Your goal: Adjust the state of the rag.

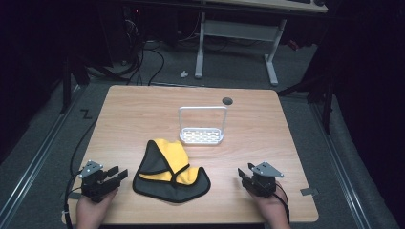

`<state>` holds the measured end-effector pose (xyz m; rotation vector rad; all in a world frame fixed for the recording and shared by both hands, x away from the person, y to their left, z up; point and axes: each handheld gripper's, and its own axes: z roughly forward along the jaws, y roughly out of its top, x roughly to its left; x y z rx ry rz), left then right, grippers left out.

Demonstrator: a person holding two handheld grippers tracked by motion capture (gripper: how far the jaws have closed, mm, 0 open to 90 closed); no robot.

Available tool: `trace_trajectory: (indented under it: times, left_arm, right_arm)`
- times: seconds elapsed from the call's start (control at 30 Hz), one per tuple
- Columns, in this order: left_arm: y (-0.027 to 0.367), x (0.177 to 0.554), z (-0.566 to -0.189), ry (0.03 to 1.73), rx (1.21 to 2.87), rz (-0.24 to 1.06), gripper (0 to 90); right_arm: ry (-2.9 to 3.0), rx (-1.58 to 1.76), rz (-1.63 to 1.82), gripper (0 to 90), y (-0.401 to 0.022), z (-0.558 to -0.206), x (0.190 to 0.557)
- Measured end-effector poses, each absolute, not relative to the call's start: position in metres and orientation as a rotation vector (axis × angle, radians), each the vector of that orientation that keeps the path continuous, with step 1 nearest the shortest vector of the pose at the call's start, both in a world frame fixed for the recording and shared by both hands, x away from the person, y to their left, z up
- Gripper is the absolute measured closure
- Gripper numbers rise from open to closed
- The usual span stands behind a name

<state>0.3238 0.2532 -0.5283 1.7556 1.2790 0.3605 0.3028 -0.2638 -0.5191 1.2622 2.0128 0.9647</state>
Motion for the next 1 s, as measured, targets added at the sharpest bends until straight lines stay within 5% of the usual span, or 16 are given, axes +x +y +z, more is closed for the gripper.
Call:
trace_trajectory:
  times: [1.0]
  left_arm:
    - [0.2489,0.3209,-0.5185,1.217,1.748,0.35,51.2]
  right_arm:
    - [2.004,1.281,0.942,50.9,-0.2611,-0.5192,0.3019]
